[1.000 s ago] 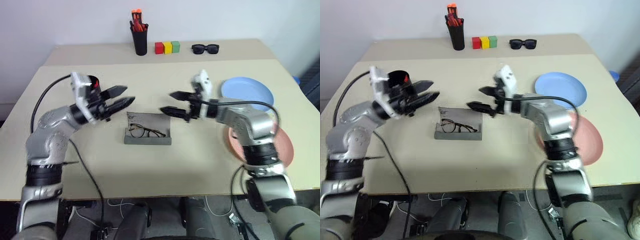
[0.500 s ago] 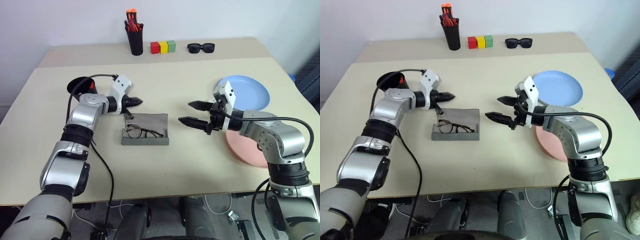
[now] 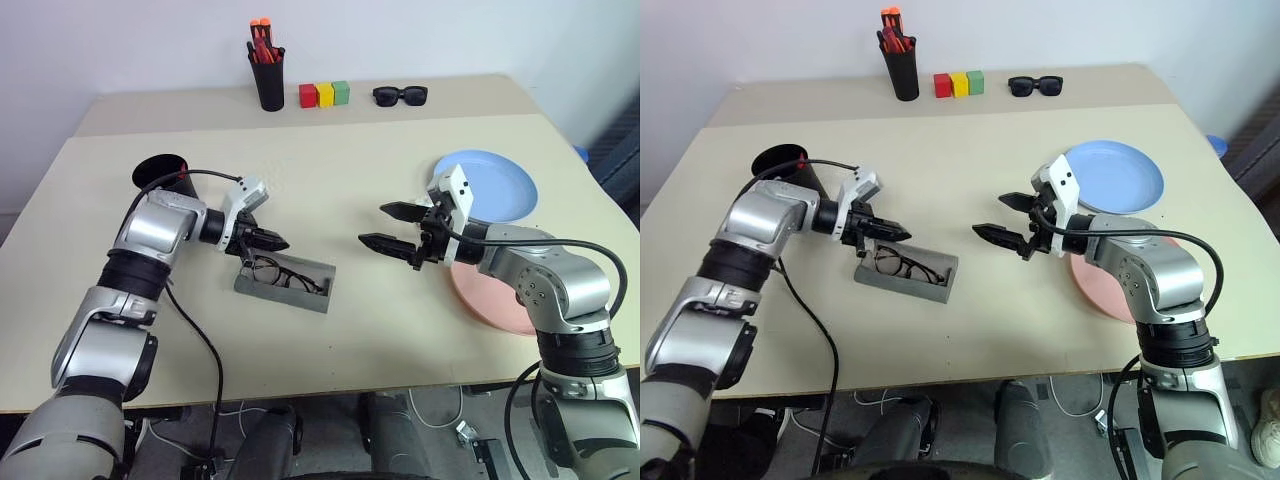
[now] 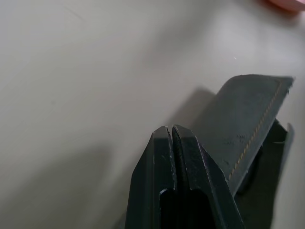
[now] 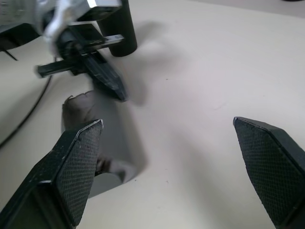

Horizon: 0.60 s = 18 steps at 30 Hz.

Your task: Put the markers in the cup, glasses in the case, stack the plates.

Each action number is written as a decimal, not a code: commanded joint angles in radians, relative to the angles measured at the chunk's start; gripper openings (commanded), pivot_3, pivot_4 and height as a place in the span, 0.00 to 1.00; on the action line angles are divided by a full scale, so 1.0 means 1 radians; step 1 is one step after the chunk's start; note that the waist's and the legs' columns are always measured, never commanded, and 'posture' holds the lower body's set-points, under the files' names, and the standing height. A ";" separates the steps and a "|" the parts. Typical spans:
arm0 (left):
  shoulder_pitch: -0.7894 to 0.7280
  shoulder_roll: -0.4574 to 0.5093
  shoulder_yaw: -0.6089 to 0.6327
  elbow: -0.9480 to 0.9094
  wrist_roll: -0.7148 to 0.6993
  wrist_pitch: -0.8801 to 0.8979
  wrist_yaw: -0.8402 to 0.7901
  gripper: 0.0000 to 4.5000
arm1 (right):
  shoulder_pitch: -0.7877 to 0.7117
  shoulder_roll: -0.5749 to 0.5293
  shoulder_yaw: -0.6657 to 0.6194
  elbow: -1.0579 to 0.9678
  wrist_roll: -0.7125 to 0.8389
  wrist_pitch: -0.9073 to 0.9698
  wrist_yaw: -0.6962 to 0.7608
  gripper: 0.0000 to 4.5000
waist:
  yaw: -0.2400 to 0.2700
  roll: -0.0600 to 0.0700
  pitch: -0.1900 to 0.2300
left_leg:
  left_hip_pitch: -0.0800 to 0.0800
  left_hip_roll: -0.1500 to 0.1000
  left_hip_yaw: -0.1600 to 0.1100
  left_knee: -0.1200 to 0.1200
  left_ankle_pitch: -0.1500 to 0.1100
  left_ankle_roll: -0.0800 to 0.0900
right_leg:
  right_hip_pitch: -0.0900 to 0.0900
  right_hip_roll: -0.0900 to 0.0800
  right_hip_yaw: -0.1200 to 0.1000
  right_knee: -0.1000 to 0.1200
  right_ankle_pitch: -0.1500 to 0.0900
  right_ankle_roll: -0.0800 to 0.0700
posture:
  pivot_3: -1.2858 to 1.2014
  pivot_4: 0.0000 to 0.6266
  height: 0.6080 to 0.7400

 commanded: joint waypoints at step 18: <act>0.143 -0.035 0.403 -0.244 -0.268 -0.057 0.221 0.83 | -0.031 -0.089 -0.086 0.053 -0.049 -0.024 -0.063 1.00 | 0.008 0.000 0.000 | 0.000 0.000 -0.001 0.001 0.000 -0.001 | 0.000 -0.001 0.000 0.000 0.000 0.000 | 0.52 0.24 1.00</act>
